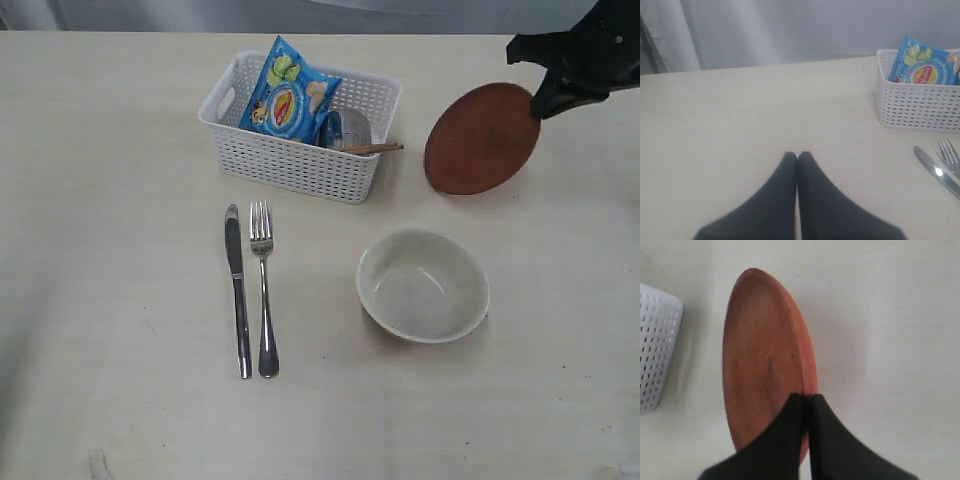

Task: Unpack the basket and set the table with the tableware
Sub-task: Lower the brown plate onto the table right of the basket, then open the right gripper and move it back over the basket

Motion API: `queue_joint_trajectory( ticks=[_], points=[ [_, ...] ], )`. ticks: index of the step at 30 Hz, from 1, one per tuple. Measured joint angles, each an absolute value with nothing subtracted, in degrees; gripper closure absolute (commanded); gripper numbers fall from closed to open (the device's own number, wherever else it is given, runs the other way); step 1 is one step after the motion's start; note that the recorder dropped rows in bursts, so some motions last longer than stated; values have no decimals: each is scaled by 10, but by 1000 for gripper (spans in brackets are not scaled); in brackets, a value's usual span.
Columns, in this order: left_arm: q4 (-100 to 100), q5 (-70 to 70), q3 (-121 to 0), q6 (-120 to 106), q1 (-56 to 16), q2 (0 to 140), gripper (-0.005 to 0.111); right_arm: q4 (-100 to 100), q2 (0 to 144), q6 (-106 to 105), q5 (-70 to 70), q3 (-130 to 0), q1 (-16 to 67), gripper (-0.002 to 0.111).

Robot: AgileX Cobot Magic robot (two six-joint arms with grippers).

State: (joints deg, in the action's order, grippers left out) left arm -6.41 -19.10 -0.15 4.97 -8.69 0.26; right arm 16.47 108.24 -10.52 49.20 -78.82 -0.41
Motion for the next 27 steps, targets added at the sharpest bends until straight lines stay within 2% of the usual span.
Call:
queue_joint_trajectory(
  ticks=[12, 15, 18, 20, 27],
  points=[
    [-64, -191, -1, 50, -87, 3, 107, 216, 1164, -111, 475, -785, -4, 108],
    [-64, -191, -1, 50, -87, 3, 107, 216, 1166, -114, 471, -785, -4, 94],
    [-64, -191, -1, 50, -87, 3, 107, 216, 1166, -120, 470, -785, -4, 69],
    [-64, -191, -1, 50, -87, 3, 107, 216, 1166, -122, 469, -785, -4, 59],
    [-64, -191, -1, 50, -87, 3, 107, 221, 1135, -127, 485, -824, -3, 58]
  ],
)
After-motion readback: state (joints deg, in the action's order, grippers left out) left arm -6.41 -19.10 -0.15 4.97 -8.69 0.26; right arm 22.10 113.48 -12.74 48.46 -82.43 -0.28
